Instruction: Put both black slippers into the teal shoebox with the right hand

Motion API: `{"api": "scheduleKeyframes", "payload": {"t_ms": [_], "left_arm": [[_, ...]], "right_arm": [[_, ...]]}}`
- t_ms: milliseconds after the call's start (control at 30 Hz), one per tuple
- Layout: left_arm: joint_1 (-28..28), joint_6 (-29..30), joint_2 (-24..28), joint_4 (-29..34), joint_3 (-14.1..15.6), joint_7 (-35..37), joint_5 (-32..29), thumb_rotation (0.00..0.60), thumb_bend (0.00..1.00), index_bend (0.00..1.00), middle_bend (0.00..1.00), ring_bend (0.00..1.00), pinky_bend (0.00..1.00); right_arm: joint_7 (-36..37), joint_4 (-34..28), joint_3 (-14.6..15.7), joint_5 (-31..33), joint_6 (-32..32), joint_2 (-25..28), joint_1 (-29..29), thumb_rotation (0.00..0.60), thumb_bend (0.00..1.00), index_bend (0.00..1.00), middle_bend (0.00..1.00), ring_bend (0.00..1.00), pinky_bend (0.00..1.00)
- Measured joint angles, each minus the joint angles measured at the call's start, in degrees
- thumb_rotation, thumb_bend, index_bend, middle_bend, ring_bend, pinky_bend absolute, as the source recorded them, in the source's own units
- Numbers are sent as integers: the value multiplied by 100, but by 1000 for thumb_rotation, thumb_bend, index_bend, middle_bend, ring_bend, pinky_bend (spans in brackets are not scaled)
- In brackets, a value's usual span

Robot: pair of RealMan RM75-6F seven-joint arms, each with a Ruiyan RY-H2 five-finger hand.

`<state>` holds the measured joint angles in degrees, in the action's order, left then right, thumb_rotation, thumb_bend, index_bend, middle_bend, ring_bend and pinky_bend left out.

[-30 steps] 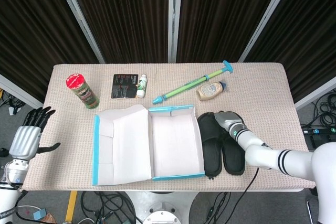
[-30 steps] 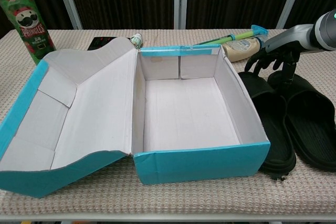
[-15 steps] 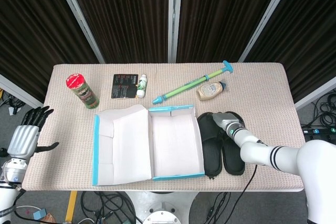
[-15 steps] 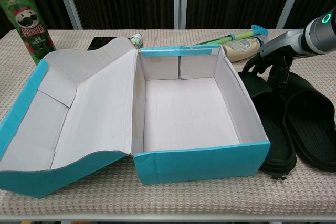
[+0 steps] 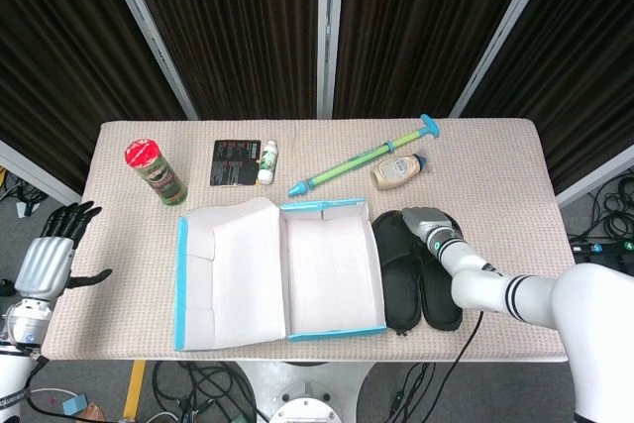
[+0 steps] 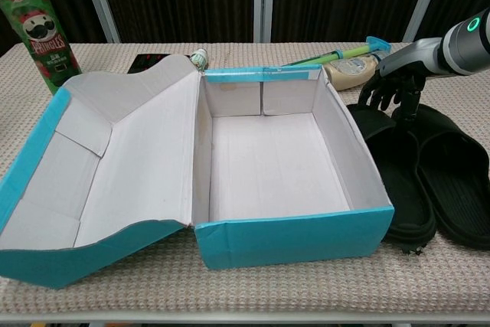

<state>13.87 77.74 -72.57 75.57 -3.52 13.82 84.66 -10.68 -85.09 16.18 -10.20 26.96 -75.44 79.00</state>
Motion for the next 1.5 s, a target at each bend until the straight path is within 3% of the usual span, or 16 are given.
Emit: {"api": "scheduleKeyframes", "payload": {"t_ms": [133,333,500,733,933,1167,1333,1500], "left_arm": [[-1,-12,-8,-8,1,6,-9,600,58,101,67,0,15],[2,-60,-3,-6,14,42,-21,600,58,101,67,0,15],[5,-48,14,20,24,11,14,600,58,101,67,0,15],[32,-46,-2,96,32,-125,57,600,58,101,67,0,15],[63,-51,17,224,16,-309,62,600,58,101,67,0,15],[100,-28,38,364,-56,-457,20,600,58,101,67,0,15],[77,3,54,394,-68,-496,-20,600,58,101,67,0,15],[6,61,64,367,-72,-439,-82,600,58,101,67,0,15]], "right_arm": [[-11,-5,0,-29,198,-41,-26,600,175,416,333,231,191],[-47,-189,-97,-187,713,3,-153,600,221,447,359,270,366],[-20,-637,-271,-516,1215,398,-371,600,228,470,379,291,447],[355,-1274,-634,-1294,1627,1195,-907,600,236,499,404,317,474],[1036,-1910,-1044,-2430,2020,2109,-1595,600,235,504,408,328,478],[2647,-2382,-1651,-4165,2611,2826,-2571,600,232,504,408,328,478],[3990,-2258,-2000,-5418,2965,2758,-3133,600,229,504,408,328,479],[4814,-1798,-2251,-6237,3168,2116,-3441,600,228,504,408,328,481]]}}
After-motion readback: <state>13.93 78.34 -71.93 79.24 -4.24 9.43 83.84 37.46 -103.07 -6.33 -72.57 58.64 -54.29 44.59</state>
